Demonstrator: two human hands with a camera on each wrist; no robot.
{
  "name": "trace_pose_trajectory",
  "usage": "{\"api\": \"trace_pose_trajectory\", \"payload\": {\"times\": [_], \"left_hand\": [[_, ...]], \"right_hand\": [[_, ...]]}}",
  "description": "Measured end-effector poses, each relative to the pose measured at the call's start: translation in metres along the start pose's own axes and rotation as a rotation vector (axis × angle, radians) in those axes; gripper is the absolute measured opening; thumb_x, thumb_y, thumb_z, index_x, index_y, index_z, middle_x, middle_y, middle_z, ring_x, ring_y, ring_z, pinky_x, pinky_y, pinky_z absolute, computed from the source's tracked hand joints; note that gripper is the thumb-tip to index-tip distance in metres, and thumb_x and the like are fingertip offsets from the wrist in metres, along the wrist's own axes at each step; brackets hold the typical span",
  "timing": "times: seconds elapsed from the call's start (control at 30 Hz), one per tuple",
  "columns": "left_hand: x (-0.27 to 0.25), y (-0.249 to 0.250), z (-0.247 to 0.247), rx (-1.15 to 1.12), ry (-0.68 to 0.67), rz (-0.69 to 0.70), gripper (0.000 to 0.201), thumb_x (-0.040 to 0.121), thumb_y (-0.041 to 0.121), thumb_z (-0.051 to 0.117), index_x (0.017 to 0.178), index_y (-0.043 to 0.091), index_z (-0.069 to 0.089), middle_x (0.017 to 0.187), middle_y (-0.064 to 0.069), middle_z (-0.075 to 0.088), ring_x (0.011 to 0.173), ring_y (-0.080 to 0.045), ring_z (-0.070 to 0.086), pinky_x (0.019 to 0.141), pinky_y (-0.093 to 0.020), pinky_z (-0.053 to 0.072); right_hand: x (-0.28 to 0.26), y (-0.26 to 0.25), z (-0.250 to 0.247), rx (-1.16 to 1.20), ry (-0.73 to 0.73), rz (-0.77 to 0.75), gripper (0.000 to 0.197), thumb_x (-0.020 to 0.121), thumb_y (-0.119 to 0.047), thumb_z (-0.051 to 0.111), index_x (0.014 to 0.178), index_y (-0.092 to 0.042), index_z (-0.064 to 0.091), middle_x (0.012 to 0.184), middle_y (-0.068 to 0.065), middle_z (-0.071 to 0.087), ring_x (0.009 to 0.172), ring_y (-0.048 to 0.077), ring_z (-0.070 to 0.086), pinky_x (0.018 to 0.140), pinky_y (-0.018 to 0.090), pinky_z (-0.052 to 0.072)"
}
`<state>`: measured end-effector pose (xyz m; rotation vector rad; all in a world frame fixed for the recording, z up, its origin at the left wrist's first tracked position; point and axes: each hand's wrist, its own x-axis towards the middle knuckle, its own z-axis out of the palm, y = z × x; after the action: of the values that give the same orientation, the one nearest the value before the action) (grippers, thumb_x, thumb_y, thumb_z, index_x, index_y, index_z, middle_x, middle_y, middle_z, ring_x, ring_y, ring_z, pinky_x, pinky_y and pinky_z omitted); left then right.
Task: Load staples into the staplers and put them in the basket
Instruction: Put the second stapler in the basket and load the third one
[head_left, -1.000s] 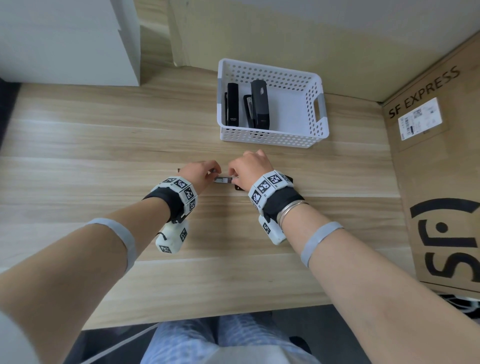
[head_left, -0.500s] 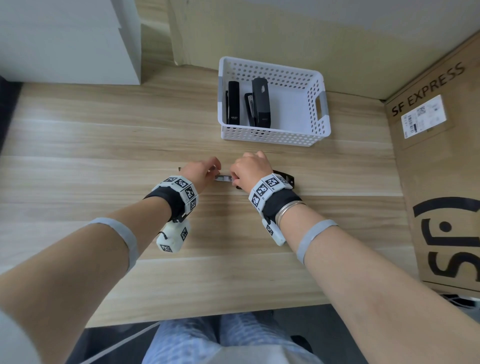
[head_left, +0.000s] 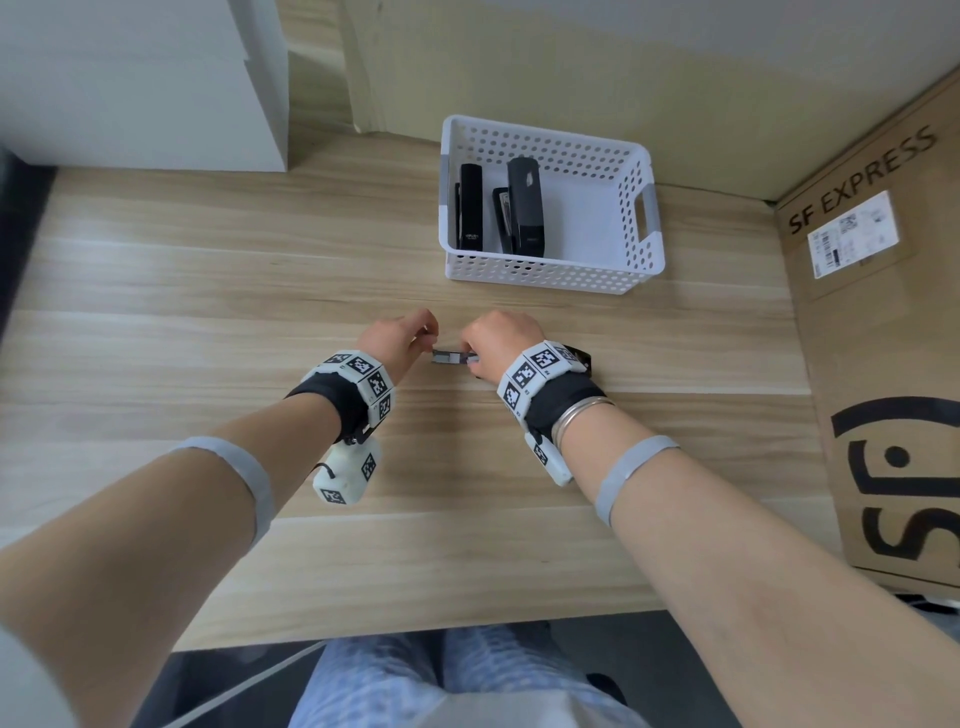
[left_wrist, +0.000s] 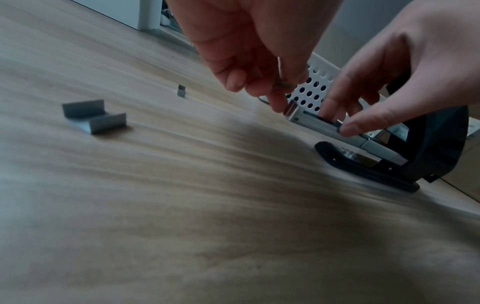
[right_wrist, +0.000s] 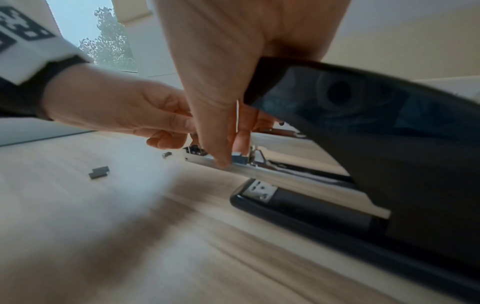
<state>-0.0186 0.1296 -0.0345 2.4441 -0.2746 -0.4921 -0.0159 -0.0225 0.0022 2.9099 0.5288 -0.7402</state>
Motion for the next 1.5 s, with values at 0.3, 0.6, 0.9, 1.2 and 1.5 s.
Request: {"api": "trace_pose_trajectory", "payload": {"times": [0.3, 0.6, 0.9, 1.2, 1.5], "left_hand": [[-0.003, 0.001, -0.002, -0.002, 0.0, -0.004, 0.02, 0.093, 0.009, 0.041, 0.108, 0.003, 0.053, 0.104, -0.014, 0.069, 0.094, -0.032, 0.061, 0.08, -0.037, 0.046], [-0.002, 0.009, 0.004, -0.021, 0.047, 0.029, 0.024, 0.092, 0.003, 0.041, 0.097, 0.0, 0.064, 0.103, -0.022, 0.058, 0.086, -0.037, 0.058, 0.076, -0.039, 0.045], [0.001, 0.019, 0.007, 0.017, -0.024, 0.014, 0.025, 0.087, 0.023, 0.059, 0.104, 0.006, 0.065, 0.106, -0.017, 0.059, 0.091, -0.033, 0.059, 0.074, -0.032, 0.043], [0.004, 0.028, 0.005, 0.016, 0.001, -0.017, 0.024, 0.086, 0.019, 0.06, 0.106, 0.005, 0.065, 0.105, -0.02, 0.062, 0.094, -0.034, 0.059, 0.071, -0.026, 0.036], [0.007, 0.025, 0.002, -0.011, 0.046, -0.049, 0.018, 0.085, 0.018, 0.061, 0.097, 0.005, 0.065, 0.104, -0.016, 0.062, 0.086, -0.031, 0.059, 0.074, -0.033, 0.045]], "right_hand": [[0.001, 0.002, -0.003, 0.054, -0.006, 0.021, 0.023, 0.092, -0.013, 0.056, 0.11, -0.023, 0.067, 0.108, 0.003, 0.068, 0.099, 0.025, 0.064, 0.072, 0.029, 0.047], [0.0, 0.002, 0.0, -0.03, 0.013, 0.026, 0.022, 0.092, -0.011, 0.054, 0.107, -0.021, 0.065, 0.103, 0.003, 0.066, 0.093, 0.024, 0.064, 0.066, 0.028, 0.045], [-0.007, 0.003, -0.003, 0.073, 0.184, -0.02, 0.019, 0.095, -0.022, 0.048, 0.108, -0.02, 0.061, 0.104, 0.001, 0.067, 0.093, 0.026, 0.064, 0.063, 0.029, 0.04], [-0.009, 0.007, -0.004, 0.381, 0.173, 0.018, 0.012, 0.089, -0.02, 0.061, 0.1, -0.018, 0.063, 0.097, -0.001, 0.07, 0.09, 0.021, 0.065, 0.08, 0.035, 0.054], [-0.009, 0.009, -0.008, 0.404, 0.068, 0.091, 0.022, 0.085, -0.024, 0.068, 0.107, -0.025, 0.065, 0.103, -0.006, 0.07, 0.097, 0.015, 0.064, 0.086, 0.031, 0.053]]}}
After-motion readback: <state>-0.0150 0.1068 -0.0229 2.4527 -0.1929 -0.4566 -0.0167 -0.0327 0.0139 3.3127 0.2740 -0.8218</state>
